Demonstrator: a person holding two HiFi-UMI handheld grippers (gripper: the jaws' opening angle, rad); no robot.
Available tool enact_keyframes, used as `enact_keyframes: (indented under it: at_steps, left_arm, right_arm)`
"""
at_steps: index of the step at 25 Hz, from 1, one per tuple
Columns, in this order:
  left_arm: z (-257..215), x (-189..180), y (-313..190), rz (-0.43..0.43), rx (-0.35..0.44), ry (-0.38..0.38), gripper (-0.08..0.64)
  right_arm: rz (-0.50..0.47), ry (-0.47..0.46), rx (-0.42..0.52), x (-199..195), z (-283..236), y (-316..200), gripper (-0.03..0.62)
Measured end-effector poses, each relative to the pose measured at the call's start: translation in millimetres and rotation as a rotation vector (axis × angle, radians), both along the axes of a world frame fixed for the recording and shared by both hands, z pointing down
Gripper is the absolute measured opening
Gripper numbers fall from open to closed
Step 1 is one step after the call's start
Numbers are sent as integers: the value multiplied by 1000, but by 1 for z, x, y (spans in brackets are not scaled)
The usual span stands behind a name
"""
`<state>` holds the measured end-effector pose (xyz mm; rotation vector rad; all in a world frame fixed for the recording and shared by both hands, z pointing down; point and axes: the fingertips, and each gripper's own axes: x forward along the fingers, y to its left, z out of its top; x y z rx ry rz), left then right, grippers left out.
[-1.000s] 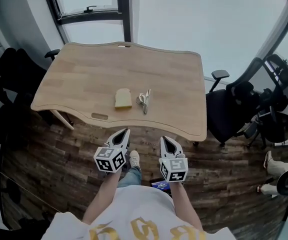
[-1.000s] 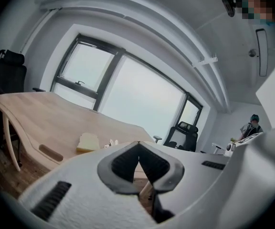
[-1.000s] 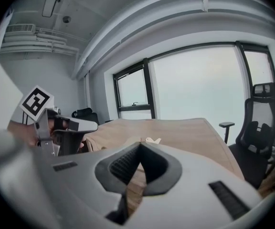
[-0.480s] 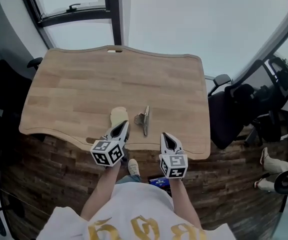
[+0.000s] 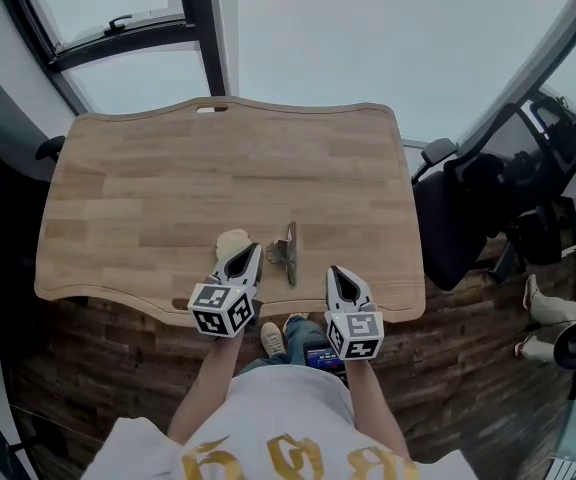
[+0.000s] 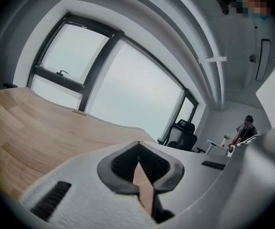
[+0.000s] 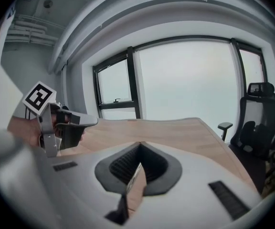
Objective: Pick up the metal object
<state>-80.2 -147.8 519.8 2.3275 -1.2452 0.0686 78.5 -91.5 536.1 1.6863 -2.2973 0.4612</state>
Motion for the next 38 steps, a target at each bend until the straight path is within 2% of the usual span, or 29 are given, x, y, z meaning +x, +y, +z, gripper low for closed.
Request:
enact_keyframes:
  at_steps: [11, 24, 38]
  left_arm:
    - [22, -5, -15, 14, -29, -81, 20]
    - [65, -8, -16, 4, -146, -90, 20]
    - [121, 0, -19, 55, -271, -120, 20]
  right_arm:
    - [-20, 1, -44, -6, 20, -22, 11]
    - [-46, 0, -122, -6, 51, -34, 11]
    - [-101, -9, -212, -11, 91, -43, 11]
